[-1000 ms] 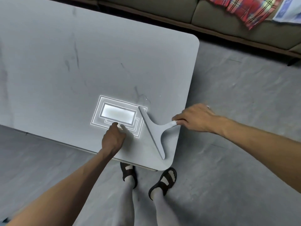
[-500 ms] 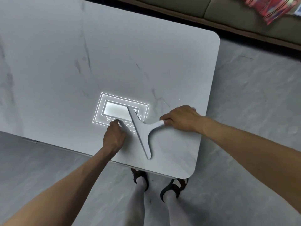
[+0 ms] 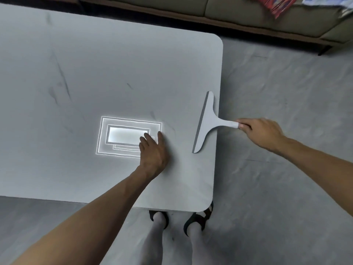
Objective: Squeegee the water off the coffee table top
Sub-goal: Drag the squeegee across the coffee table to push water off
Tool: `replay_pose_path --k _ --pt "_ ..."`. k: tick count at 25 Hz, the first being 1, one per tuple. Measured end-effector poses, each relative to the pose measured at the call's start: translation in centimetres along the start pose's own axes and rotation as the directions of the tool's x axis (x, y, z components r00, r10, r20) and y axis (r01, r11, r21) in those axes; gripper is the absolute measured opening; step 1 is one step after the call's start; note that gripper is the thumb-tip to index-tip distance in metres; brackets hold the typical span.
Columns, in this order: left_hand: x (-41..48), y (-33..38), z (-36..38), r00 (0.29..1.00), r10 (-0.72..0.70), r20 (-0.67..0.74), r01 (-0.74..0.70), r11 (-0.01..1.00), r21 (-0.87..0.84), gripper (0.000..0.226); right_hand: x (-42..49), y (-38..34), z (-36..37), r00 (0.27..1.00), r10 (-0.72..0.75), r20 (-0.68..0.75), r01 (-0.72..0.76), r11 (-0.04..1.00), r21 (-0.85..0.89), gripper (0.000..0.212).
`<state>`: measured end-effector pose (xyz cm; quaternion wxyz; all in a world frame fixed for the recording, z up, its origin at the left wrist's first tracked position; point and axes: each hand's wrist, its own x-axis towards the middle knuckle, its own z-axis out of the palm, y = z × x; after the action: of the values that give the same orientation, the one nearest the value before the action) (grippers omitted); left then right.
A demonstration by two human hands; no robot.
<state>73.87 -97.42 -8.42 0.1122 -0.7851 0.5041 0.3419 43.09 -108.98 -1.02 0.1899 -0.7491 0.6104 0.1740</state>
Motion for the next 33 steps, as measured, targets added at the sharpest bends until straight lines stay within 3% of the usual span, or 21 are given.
replay_pose_path --k 2,4,7,10,12,14,16,19,21,24,28,30,32,33 --pt "0.1 1.6 -0.4 0.998 -0.056 0.039 0.061 0.991 -0.119 0.06 -2.2 2.6 0.3 0.995 0.085 -0.057 -0.084 0.996 0.018 0.032" --pt "1.2 2.3 -1.3 0.987 -0.091 0.135 0.103 0.991 -0.084 0.059 -4.1 4.4 -0.3 0.984 0.141 -0.11 -0.141 0.99 0.007 0.032" --pt "2.3 2.0 -3.5 0.985 0.032 0.169 -0.04 0.998 0.048 0.026 -3.5 4.8 -2.6 0.978 0.127 -0.165 -0.123 0.992 0.031 0.033" --pt "1.3 1.0 -4.9 0.992 0.123 0.021 -0.124 0.989 0.084 0.017 2.0 1.0 -5.2 0.976 0.181 -0.121 -0.137 0.943 0.305 0.037" --pt "0.5 0.2 -4.3 0.978 0.182 -0.102 -0.168 0.977 0.133 0.029 7.1 -3.6 -6.5 0.954 0.291 -0.074 -0.204 0.808 0.553 0.039" --pt "0.5 -1.0 -3.1 0.986 0.159 -0.052 -0.148 0.975 0.168 0.045 11.2 -8.4 -7.3 0.928 0.372 -0.027 -0.245 0.663 0.707 0.042" --pt "1.0 -1.8 -2.1 0.996 0.09 0.024 -0.093 0.986 0.141 0.052 13.6 -12.3 -6.9 0.942 0.335 -0.03 -0.235 0.717 0.657 0.046" --pt "1.9 -2.0 -2.2 0.994 0.033 0.1 -0.049 0.985 0.164 0.058 13.0 -15.8 -5.0 0.971 0.24 0.021 -0.228 0.89 0.396 0.052" --pt "2.1 -1.9 -2.5 0.991 0.032 0.127 -0.05 0.989 0.142 0.06 10.4 -16.3 -3.8 0.974 0.227 -0.002 -0.211 0.905 0.369 0.058" --pt "2.7 -1.8 -2.4 0.987 -0.02 0.162 -0.001 0.992 0.13 0.064 4.3 -13.1 -1.6 0.986 0.151 -0.065 -0.1 0.864 0.494 0.046" --pt "1.7 -0.8 -3.0 0.991 -0.089 0.101 0.088 0.996 0.014 0.063 -3.4 -4.7 1.2 0.999 -0.025 -0.032 0.031 0.976 0.216 0.043" --pt "0.7 -0.6 -3.2 0.994 -0.031 0.103 0.025 0.998 0.063 0.058 -6.0 -0.7 1.5 0.999 -0.036 -0.019 0.038 0.996 0.079 0.041" --pt "0.6 -0.4 -3.6 0.991 -0.11 0.075 0.11 0.994 -0.005 0.057 -7.7 2.4 0.9 1.0 -0.006 -0.029 0.005 1.0 -0.022 0.037" --pt "0.5 -0.5 -3.7 0.996 -0.082 0.04 0.084 0.996 -0.032 0.054 -8.2 3.4 0.3 0.999 0.019 -0.038 -0.022 0.998 -0.065 0.035"
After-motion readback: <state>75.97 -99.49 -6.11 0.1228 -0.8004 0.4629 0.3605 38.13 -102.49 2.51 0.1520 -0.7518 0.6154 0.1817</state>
